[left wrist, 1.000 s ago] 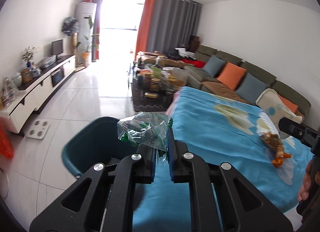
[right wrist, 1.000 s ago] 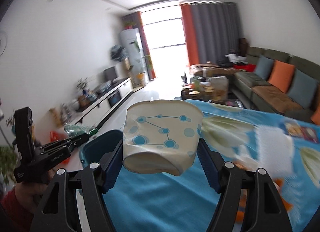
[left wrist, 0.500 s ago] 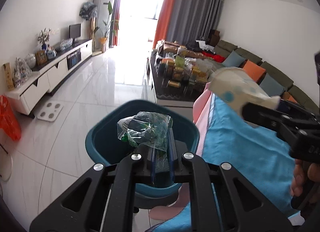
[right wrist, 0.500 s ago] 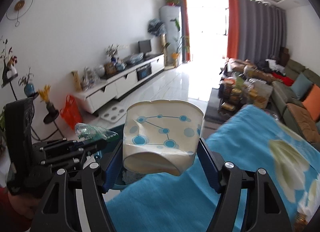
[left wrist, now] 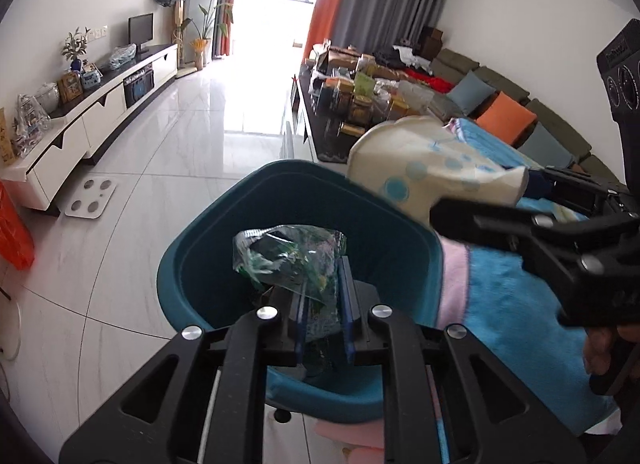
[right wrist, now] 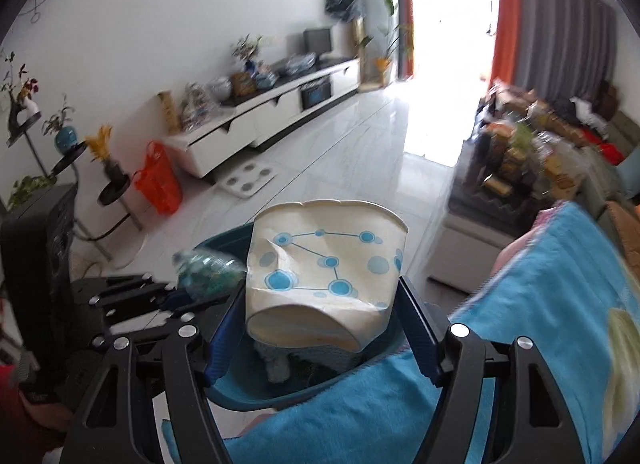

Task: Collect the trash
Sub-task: 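Open both tools to drop the cup and bag into the bin, then move both tools back over the table toward the orange peels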

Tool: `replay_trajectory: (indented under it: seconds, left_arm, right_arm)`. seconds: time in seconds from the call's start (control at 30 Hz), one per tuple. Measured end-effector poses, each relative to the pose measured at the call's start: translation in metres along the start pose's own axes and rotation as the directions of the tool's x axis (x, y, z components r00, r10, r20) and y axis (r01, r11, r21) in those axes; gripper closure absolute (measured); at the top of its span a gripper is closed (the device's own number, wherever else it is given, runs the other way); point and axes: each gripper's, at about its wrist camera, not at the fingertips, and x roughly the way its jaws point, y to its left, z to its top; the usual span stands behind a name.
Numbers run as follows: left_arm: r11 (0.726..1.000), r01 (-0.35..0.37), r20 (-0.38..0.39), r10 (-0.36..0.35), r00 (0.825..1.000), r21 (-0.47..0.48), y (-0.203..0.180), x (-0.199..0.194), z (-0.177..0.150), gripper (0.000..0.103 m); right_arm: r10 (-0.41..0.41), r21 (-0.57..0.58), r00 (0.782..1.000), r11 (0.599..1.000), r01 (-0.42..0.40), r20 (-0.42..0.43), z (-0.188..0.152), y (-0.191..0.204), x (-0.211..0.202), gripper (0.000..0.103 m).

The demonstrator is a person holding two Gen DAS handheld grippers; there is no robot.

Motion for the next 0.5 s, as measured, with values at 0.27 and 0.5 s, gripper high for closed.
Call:
replay_trajectory:
  seconds: [0.27, 0.5]
  left_arm:
    - [1.0, -0.013, -0.046, 0.014, 0.999, 0.012, 0.013, 0.036, 0.01, 0.067]
    - [1.0, -0.027, -0.05, 0.027, 0.998, -0.004, 0.022, 0.044, 0.009, 0.045]
  right_arm:
    - [0.055, 0.047, 0.997, 0.998, -0.053, -0.058, 0.0, -0.006, 0.019, 0.028]
    - [0.086, 0.089, 0.995, 0.993, -0.08, -0.056, 0.0, -0.01, 0.021, 0.02]
